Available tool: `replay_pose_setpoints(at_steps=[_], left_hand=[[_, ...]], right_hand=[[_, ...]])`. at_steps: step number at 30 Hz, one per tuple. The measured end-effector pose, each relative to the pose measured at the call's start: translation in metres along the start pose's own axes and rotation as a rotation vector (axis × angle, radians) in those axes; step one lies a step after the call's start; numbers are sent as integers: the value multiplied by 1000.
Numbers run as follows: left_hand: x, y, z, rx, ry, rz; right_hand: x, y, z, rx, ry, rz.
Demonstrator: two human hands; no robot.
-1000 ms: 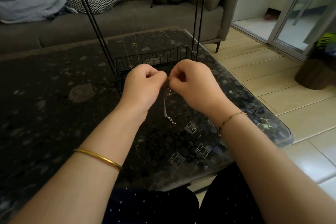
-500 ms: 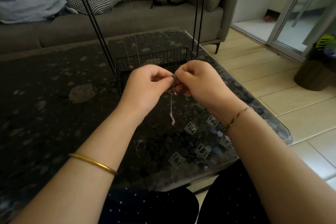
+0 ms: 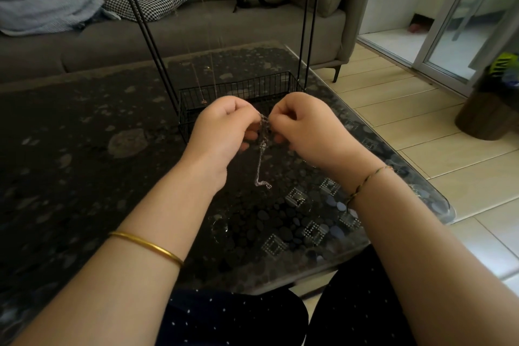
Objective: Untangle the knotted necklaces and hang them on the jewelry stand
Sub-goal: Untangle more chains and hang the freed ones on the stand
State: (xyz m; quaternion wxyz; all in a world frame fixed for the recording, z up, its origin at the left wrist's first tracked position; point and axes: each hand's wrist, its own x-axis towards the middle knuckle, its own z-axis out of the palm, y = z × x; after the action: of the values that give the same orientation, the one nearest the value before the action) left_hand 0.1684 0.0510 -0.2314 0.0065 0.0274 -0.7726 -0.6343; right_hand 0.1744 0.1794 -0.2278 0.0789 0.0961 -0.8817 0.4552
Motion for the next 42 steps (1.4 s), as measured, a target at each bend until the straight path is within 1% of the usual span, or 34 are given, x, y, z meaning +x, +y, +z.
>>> replay_pose_setpoints(at_steps=[2,4,6,10,14,16,19,21,22,23,25,26,27,29,32,36,39,41,42], left_hand=[[1,1,0,-135,-10,-103],[2,1,-2,-181,-9,-138],[3,0,-2,-154,-16,-132],[3,-2,2,-150,-27,-111],[5,-3,7,-132,30,-78],[7,-3,7,-145,44,-82],[7,-2,6,-153,53,-85],[6,-1,7,-188,35,-83],[5,0,7,-205,23,-82],[5,0,7,-212,13,-80],[5,-2,7,-185,7,-69],[5,-3,8,-162,6,-60],[6,-3,8,-142,5,-54],[6,-4,10,-97,-5,-47],[5,-5,10,8,-58,-13],[3,-9,7,313,-110,167],[3,-10,8,574,-84,310],[3,-10,9,663,-40,354],[2,-9,9,682,-9,367]], right_hand=[[0,0,0,82,25,37],[1,0,1,232,53,100],[1,1,1,348,53,141],[1,0,3,450,98,171],[2,0,4,558,129,225],[2,0,5,668,76,270],[2,-2,3,801,-79,323],[0,-3,2,860,-148,337],[-1,-3,1,802,-154,330],[-2,-2,1,661,-143,305],[-3,-1,1,300,-108,224],[-3,0,2,169,-94,182],[-3,0,3,81,-80,149],[-2,0,4,-7,-45,125],[-1,4,4,5,48,135],[2,7,3,126,114,226],[3,7,3,243,125,267],[2,8,1,270,111,270],[1,8,1,237,102,256]])
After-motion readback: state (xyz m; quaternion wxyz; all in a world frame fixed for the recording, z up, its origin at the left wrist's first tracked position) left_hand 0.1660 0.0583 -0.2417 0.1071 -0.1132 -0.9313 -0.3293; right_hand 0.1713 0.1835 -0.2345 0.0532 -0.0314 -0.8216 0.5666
